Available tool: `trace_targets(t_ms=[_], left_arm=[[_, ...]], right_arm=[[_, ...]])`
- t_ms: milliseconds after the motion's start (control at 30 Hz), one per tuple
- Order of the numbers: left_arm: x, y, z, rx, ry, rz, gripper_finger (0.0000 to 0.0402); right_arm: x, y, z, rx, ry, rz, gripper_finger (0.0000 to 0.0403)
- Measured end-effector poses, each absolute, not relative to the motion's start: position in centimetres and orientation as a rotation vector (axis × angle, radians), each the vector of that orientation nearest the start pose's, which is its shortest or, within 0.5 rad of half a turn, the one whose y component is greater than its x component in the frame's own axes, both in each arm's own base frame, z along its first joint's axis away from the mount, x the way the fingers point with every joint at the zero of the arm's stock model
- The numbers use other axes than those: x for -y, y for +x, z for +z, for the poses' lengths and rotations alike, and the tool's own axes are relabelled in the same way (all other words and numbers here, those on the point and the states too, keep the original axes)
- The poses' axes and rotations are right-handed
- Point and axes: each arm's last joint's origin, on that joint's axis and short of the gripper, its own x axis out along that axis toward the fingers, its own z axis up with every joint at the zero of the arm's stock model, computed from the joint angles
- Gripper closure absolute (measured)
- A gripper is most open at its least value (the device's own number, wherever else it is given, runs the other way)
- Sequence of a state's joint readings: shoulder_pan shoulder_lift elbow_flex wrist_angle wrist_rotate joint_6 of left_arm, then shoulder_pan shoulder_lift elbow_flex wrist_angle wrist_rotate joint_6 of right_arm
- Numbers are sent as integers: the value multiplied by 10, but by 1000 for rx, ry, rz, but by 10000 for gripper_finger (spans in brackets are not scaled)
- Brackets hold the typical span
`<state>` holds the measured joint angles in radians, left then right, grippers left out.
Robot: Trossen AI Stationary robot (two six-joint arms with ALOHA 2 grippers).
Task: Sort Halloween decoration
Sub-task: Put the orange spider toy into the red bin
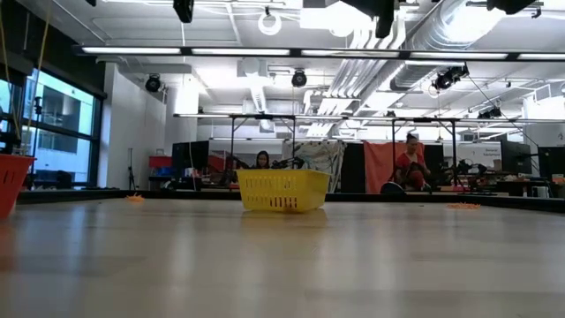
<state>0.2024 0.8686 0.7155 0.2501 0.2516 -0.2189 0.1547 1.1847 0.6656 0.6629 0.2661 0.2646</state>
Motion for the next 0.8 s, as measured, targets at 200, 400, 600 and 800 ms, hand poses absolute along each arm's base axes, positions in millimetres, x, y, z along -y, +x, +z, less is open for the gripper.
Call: trace_targets(t_ms=[200, 400, 600, 800], left_arm=[[-34, 206, 322, -15, -208, -82, 227], [-36, 217, 310, -76, -231, -66, 227], [-38, 220, 308, -84, -281, -28, 227], [-44, 219, 307, -76, -440, 139, 227]], right_arm=[[-26, 265, 317, 107, 187, -172, 156], [-17, 270, 332, -59, 58, -203, 156], [-9, 270, 334, -103, 30, -176, 156], [-3, 269, 328, -168, 26, -196, 156]])
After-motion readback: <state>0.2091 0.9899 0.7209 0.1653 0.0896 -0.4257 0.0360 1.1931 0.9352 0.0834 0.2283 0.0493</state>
